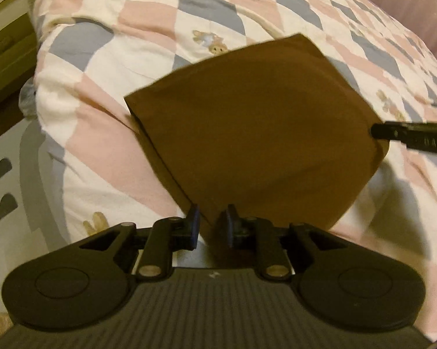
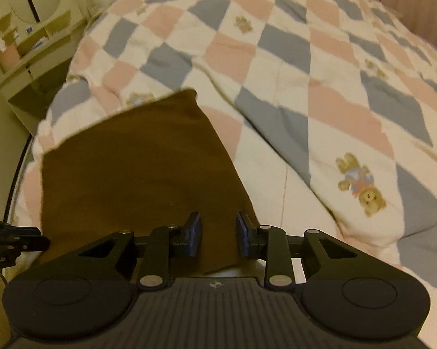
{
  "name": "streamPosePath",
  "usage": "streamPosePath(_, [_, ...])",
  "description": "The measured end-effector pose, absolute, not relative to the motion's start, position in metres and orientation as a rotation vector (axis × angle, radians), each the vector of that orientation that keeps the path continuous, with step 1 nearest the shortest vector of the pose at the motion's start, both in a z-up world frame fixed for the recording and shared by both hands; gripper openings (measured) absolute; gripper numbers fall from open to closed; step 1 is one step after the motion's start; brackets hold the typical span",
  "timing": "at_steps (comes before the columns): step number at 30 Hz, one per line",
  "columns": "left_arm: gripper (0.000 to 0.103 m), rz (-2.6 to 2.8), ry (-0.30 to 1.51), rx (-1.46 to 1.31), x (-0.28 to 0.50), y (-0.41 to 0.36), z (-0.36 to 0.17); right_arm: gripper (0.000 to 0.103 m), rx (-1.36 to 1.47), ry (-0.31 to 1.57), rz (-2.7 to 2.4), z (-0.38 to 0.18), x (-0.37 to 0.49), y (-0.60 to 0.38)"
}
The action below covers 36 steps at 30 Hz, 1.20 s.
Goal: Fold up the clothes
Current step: 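Pull both tools back from the folded brown shirt on the quilt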
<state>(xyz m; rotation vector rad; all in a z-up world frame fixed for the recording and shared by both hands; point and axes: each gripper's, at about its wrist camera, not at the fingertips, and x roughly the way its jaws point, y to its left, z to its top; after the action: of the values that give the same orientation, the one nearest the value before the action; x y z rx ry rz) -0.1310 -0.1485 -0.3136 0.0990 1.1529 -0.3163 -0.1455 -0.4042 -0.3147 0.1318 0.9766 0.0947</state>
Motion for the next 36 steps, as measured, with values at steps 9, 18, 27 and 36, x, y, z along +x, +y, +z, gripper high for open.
streamPosePath(9, [0.032, -0.250, 1.144, 0.121, -0.160, -0.161, -0.240, 0.048, 0.234, 0.975, 0.059, -0.271, -0.201, -0.394])
streamPosePath(18, [0.042, -0.219, 1.100, 0.133, -0.217, -0.165, -0.177, 0.080, 0.302, 0.928, 0.040, -0.203, -0.262, -0.390])
streamPosePath(27, [0.050, -0.221, 1.081, 0.143, -0.270, -0.165, -0.145, 0.089, 0.350, 0.922, 0.062, -0.159, -0.308, -0.388])
streamPosePath(36, [0.059, -0.222, 1.046, 0.164, -0.295, -0.154, -0.122, 0.090, 0.331, 0.900, 0.096, -0.140, -0.333, -0.372])
